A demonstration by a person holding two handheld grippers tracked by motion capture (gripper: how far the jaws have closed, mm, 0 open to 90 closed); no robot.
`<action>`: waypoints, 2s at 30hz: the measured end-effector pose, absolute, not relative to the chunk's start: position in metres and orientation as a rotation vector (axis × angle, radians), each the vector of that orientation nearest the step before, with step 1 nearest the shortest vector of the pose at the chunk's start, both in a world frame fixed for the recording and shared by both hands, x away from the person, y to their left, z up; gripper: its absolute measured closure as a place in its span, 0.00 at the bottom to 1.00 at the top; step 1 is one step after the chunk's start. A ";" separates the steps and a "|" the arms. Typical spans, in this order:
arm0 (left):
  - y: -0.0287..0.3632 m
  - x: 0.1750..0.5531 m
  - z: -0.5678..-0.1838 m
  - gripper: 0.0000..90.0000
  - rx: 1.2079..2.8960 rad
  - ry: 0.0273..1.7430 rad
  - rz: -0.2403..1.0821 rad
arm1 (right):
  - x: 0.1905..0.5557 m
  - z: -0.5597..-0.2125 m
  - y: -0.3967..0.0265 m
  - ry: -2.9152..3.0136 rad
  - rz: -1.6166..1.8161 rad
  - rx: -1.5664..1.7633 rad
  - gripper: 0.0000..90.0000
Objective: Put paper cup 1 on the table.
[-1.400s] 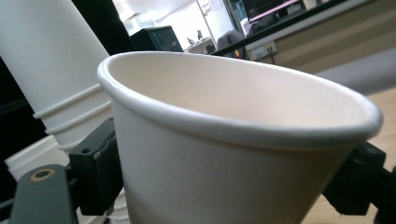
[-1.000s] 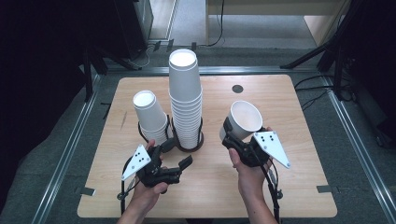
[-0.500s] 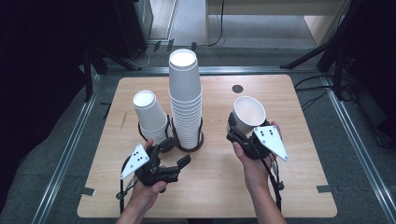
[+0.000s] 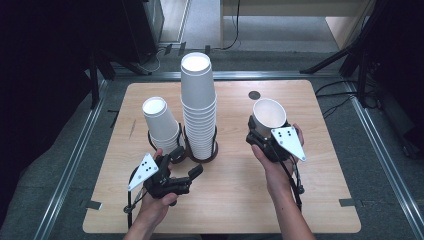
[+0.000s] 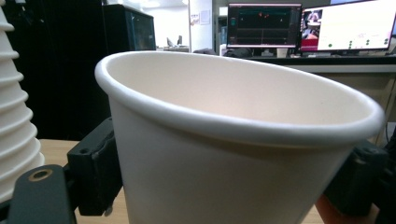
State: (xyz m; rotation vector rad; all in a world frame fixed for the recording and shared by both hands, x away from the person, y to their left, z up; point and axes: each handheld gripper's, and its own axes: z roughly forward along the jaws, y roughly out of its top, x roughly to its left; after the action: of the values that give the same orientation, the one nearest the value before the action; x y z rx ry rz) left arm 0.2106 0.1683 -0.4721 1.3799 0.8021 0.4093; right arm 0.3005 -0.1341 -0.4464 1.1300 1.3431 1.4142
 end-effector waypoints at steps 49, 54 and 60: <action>0.170 0.212 -0.474 0.11 1.384 0.823 0.406 | 0.382 -0.522 -0.143 1.410 1.256 1.210 0.14; 0.170 0.212 -0.475 0.11 1.384 0.825 0.404 | 0.384 -0.526 -0.144 1.427 1.224 1.221 0.14; 0.170 0.212 -0.475 0.11 1.387 0.827 0.408 | 0.384 -0.529 -0.143 1.437 1.213 1.238 0.13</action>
State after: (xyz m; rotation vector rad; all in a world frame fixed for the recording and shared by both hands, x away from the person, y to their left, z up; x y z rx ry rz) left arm 0.2119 0.1696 -0.4753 1.3870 0.8274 0.4082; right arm 0.3841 -0.1428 -0.5287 1.2377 1.4372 1.2135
